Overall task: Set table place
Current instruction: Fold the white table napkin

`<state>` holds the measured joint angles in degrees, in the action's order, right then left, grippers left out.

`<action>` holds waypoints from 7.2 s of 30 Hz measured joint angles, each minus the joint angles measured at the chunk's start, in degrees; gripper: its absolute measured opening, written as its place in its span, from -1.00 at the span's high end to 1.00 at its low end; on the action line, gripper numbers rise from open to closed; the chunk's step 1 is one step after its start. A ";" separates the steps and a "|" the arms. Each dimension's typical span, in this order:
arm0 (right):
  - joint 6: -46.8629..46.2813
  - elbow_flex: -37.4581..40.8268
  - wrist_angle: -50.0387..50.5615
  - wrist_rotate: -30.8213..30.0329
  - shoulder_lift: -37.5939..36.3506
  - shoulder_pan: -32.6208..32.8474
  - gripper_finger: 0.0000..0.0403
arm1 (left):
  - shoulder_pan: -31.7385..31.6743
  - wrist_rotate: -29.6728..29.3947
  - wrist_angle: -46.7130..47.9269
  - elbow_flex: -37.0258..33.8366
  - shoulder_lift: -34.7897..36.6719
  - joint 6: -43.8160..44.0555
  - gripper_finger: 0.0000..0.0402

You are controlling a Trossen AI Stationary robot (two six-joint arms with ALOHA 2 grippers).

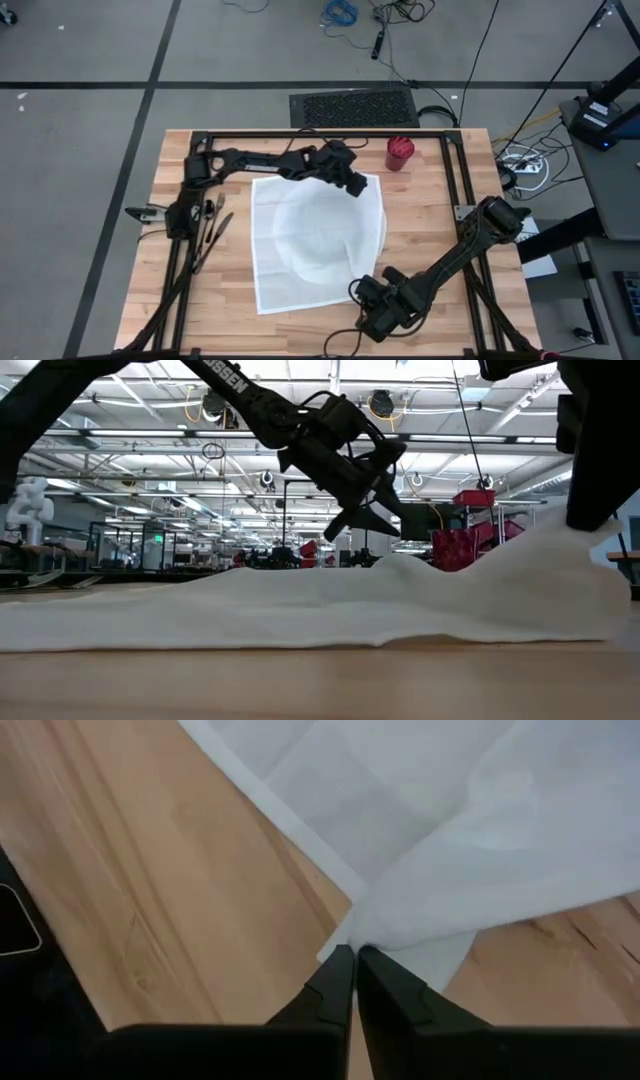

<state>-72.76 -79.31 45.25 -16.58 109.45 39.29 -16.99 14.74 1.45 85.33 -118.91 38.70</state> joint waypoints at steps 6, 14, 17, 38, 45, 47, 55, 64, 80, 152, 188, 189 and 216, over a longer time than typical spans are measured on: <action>1.46 0.02 0.24 -0.18 -0.04 -0.10 1.00 | 1.29 -1.17 -0.07 2.63 -3.35 -1.74 0.41; 7.79 0.02 -2.10 -0.07 0.02 -0.28 1.00 | 1.54 -3.61 -0.97 4.26 -6.84 -2.03 0.41; 9.34 0.02 -1.96 -0.07 0.29 -0.32 1.00 | 1.52 -3.55 -1.11 4.26 -6.87 -2.06 0.40; 21.04 0.02 -4.75 0.27 1.27 -2.84 1.00 | 3.40 -6.32 -2.25 4.28 -6.77 -5.36 -0.06; 22.46 0.02 -4.84 0.09 1.27 -4.71 1.00 | 3.00 -3.82 2.12 4.26 -2.83 -12.53 -0.06; 22.33 0.02 -4.84 0.15 1.27 -4.83 1.00 | 2.68 -3.94 6.63 4.27 -0.29 -15.33 -0.06; 17.88 0.02 -4.37 0.22 1.27 -5.16 1.00 | -0.51 -13.91 31.66 4.27 9.75 -27.32 -0.06; 17.37 0.00 -3.95 0.37 1.27 -8.67 1.00 | -1.41 -24.68 52.23 -3.74 28.93 -31.80 -0.06; 35.52 0.00 -21.31 3.45 1.27 -18.96 1.00 | -0.02 -25.66 56.55 -23.30 64.62 -20.00 -0.06; 25.62 -8.02 -19.47 6.06 14.12 -10.51 1.00 | -1.44 -4.23 -13.07 -9.68 -1.44 -13.47 -0.06; 24.13 -9.01 -16.52 4.68 11.98 -9.54 1.00 | -1.80 -0.68 -12.81 -3.96 -5.56 -7.79 1.00; 23.89 -9.15 -15.48 4.64 11.31 -9.39 1.00 | -2.06 -0.54 -13.42 -3.96 -4.83 -7.49 1.00; 3.26 -9.25 -1.01 -2.62 4.15 -1.00 1.00 | -6.42 -0.43 -9.11 -1.54 2.79 -5.82 1.00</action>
<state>-69.50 -88.56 44.23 -19.20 113.60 38.29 -23.41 14.31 -7.66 83.79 -116.12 32.88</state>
